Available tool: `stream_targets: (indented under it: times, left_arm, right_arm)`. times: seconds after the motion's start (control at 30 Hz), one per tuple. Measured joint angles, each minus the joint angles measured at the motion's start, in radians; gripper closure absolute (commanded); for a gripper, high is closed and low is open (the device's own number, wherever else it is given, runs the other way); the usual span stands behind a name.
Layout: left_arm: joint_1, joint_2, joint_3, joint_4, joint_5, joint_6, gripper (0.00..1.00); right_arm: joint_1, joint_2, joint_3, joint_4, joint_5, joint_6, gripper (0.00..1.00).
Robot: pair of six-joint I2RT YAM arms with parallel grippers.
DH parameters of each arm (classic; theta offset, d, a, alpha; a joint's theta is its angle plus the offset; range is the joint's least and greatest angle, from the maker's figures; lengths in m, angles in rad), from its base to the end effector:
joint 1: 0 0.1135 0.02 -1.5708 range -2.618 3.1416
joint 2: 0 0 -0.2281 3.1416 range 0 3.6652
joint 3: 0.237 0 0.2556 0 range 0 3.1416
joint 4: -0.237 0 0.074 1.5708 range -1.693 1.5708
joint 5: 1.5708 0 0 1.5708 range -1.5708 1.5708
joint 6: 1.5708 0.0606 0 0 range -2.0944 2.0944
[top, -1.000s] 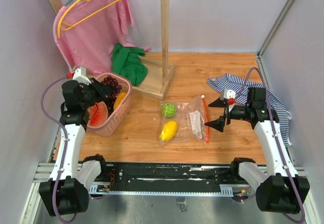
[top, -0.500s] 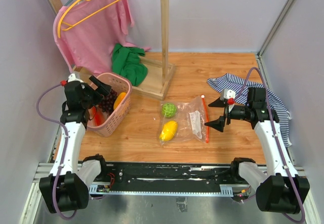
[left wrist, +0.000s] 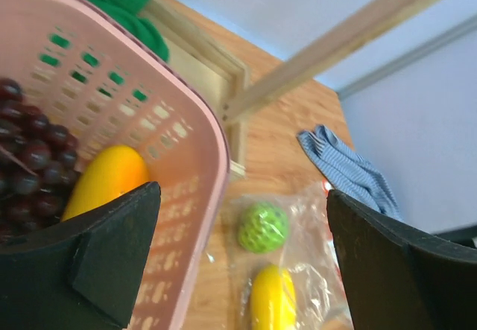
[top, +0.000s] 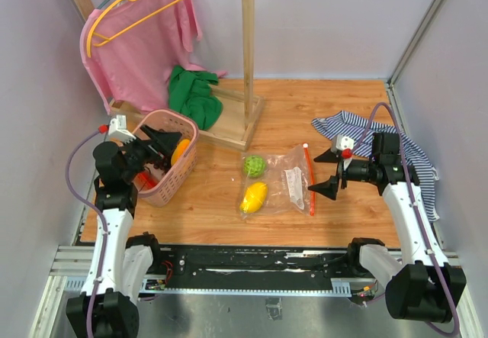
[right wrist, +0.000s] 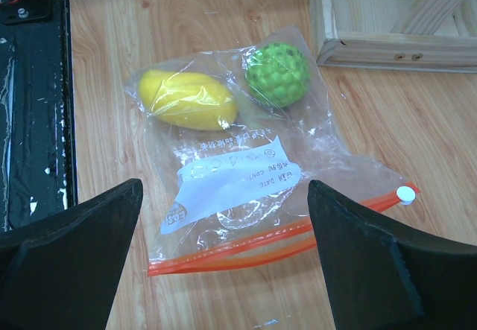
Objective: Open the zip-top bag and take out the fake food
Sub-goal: Pick up the fake fruit from the zipper food storage bag.
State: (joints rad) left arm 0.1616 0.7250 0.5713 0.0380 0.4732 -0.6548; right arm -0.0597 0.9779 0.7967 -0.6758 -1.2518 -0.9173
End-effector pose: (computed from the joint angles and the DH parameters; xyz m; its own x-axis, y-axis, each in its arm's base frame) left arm 0.2325 0.0099 0.2713 -0.2753 -0.5941 -0.7558 0.1714 0.7433 -0.6467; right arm 0.2117 0.0450 0.2466 0.0191 -0.2506 -0.9679 -0.9650 0.2487 -0.0834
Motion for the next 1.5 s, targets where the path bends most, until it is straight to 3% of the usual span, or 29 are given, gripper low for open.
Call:
stream_targets:
  times: [0.23,0.47,0.73,1.13,1.27,1.5]
  left_arm:
    - [0.000,-0.009,-0.068,0.120,0.180,-0.089,0.09]
    - [-0.026,-0.080,-0.110,0.196,0.239,-0.158,0.09]
    - [-0.252,-0.086,-0.124,0.229,0.183,-0.165,0.11]
    - [-0.585,0.005,-0.125,0.230,-0.027,-0.137,0.14]
    - [-0.659,0.037,-0.125,0.231,-0.096,-0.131,0.14]
    - [-0.758,0.102,-0.130,0.244,-0.193,-0.119,0.15]
  right_arm:
    - [0.000,0.000,-0.005,0.014,0.017,0.002,0.07]
    - [0.000,0.002,-0.012,0.049,0.055,0.032,0.06]
    - [-0.027,0.018,-0.019,0.108,0.140,0.110,0.06]
    - [-0.070,0.095,-0.028,0.233,0.333,0.310,0.13]
    - [-0.070,0.139,-0.027,0.257,0.390,0.373,0.25]
    - [-0.070,0.265,-0.009,0.242,0.450,0.450,0.68]
